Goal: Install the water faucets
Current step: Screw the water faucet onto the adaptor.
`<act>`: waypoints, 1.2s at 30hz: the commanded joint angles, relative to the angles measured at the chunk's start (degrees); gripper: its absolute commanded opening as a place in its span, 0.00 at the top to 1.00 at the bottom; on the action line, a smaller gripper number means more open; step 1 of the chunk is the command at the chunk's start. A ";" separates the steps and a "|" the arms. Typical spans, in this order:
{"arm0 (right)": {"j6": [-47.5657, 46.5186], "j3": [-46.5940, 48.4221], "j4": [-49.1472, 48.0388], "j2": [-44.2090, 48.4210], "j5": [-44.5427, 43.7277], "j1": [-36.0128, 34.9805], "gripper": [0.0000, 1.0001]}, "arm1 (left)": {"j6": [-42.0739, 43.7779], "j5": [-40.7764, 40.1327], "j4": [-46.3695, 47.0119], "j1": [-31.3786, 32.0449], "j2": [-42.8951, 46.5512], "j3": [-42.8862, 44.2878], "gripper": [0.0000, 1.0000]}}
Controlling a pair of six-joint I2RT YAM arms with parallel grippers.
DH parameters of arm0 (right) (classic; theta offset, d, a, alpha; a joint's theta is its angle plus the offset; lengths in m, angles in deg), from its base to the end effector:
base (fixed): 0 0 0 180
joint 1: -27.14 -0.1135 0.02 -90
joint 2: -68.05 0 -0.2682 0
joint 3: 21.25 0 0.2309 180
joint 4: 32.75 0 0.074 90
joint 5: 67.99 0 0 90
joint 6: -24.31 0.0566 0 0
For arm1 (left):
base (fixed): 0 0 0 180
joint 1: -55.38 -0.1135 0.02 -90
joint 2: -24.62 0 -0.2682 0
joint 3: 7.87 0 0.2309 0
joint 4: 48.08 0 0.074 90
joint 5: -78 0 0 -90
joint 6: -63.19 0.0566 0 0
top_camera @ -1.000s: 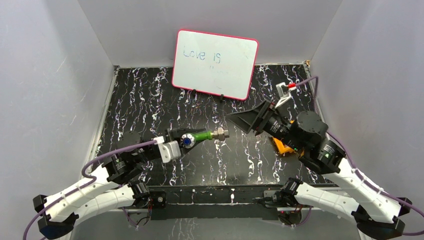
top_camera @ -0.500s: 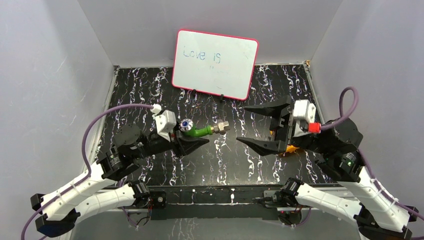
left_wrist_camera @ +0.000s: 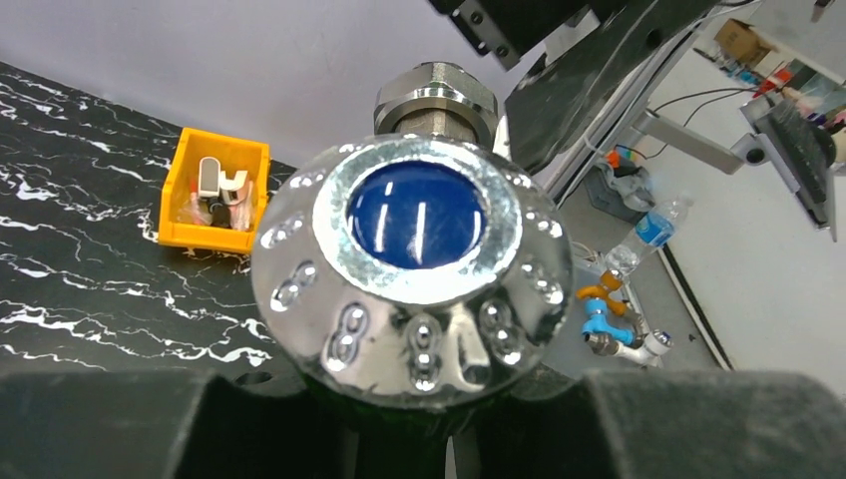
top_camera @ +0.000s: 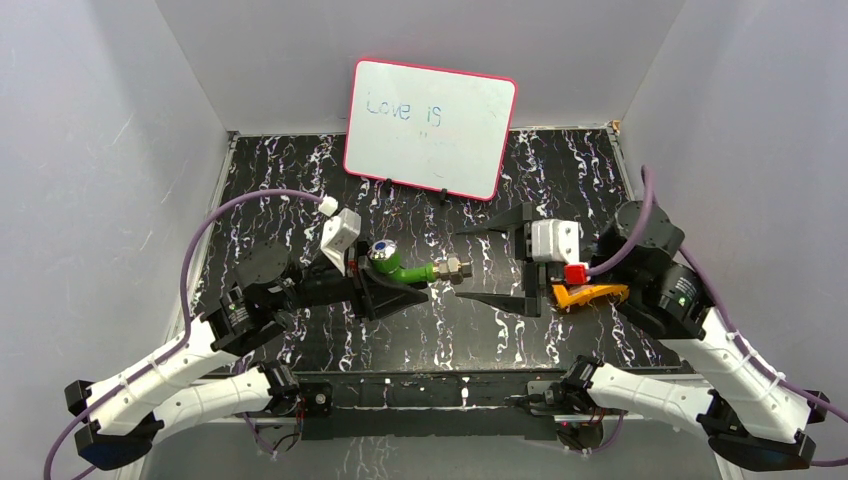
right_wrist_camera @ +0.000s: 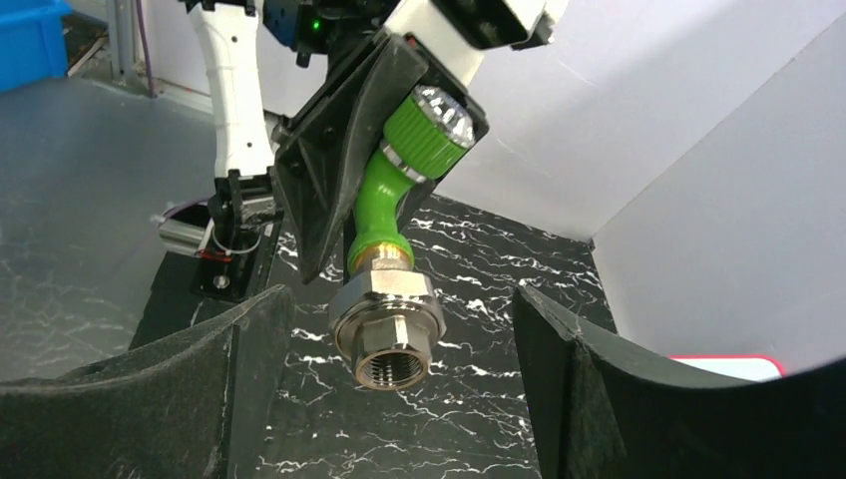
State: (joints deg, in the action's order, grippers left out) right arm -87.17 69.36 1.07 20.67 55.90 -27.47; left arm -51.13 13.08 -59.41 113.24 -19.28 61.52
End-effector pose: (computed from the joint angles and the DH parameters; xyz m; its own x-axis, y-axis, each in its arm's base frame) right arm 0.0472 0.1210 0.4888 0.4526 0.1122 -0.8846 -0.8915 0.0789 -0.4461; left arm 0.0630 -0.1454 0.4295 -0.2873 -0.2439 -0.9263 0.9517 0.0366 -0.3048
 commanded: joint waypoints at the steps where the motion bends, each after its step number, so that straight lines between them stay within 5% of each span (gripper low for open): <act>1: -3.24 2.43 1.41 0.10 2.36 0.13 0.13 | -2.92 0.43 6.67 0.14 1.16 2.21 1.00; 20: -3.59 1.97 1.11 -1.20 3.00 0.08 0.28 | -4.25 2.67 7.27 0.16 -0.46 2.49 1.00; 26: -3.41 1.07 0.85 -0.93 3.09 0.12 0.40 | -4.05 2.85 7.24 0.19 -0.62 2.71 1.00; 36: 1.23 0.09 -0.73 -1.03 3.99 0.09 0.81 | -3.43 4.40 6.86 0.14 -1.13 2.98 1.00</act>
State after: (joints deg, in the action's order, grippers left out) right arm -89.53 69.34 4.48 19.30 58.85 -27.47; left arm -54.93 15.51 -56.79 113.24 -20.79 61.52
